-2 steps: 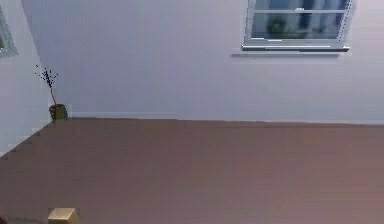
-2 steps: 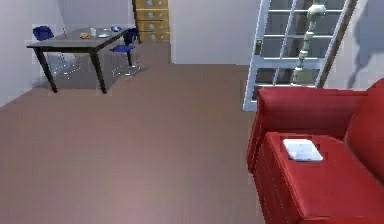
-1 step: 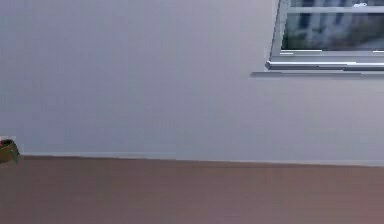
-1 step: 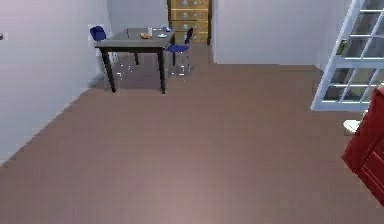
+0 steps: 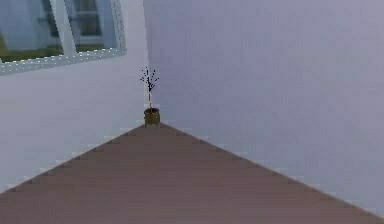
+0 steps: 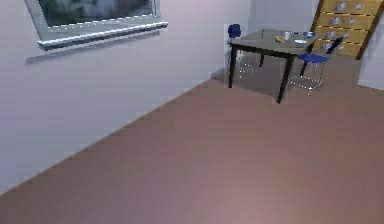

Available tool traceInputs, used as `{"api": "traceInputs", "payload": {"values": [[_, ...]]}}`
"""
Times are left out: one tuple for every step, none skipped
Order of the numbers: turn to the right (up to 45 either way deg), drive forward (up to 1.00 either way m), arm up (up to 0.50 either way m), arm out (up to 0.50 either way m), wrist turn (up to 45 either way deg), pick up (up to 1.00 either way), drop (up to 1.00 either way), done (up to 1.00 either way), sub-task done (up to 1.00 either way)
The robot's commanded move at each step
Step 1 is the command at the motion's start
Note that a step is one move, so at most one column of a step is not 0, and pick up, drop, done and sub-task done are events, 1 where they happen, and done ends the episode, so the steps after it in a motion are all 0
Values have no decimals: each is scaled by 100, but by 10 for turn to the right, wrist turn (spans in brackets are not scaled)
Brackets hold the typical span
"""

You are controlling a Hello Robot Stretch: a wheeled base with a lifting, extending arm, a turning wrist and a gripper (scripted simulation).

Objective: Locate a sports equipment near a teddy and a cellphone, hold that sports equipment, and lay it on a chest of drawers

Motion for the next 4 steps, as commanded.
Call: {"api": "traceInputs", "payload": {"values": [[0,45,0,0,0,0,0,0,0],[-450,0,0,0,0,0,0,0,0],[-30,0,0,0,0,0,0,0,0],[0,25,0,0,0,0,0,0,0]]}}
